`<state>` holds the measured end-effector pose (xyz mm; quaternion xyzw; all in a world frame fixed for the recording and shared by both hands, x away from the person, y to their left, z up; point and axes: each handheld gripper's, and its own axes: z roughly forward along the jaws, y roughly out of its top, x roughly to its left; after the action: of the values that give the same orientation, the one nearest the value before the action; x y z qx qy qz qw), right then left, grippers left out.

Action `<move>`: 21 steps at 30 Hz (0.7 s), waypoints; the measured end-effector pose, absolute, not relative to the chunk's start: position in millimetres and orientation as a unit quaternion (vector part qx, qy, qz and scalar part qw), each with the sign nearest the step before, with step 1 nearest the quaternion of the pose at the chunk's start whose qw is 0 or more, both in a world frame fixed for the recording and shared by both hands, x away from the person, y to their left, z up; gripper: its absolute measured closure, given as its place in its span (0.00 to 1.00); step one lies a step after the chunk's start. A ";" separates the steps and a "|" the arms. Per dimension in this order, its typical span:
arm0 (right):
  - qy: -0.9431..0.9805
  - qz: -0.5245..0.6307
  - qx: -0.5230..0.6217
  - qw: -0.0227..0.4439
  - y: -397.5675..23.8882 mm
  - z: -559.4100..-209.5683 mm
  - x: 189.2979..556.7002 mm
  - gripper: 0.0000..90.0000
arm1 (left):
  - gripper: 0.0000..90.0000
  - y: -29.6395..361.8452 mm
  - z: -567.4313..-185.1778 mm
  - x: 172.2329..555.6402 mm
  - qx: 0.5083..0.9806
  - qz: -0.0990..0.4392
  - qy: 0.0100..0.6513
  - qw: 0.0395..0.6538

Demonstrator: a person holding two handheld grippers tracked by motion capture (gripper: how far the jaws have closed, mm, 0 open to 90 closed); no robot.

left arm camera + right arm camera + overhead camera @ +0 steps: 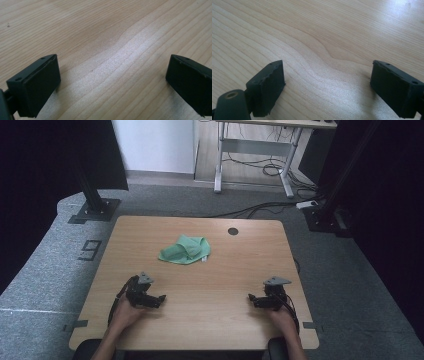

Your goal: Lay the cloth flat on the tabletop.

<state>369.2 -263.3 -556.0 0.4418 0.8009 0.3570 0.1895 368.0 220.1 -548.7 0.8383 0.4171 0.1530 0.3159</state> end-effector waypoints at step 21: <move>0.801 0.358 0.441 0.188 -263.3 -556.0 369.6 0.13 | 0.07 221.2 -548.0 366.8 0.829 0.162 0.426 0.323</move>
<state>369.6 -263.3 -556.0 0.4414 0.8012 0.3576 0.1880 366.8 221.2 -548.0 0.8295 0.4261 0.1620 0.3227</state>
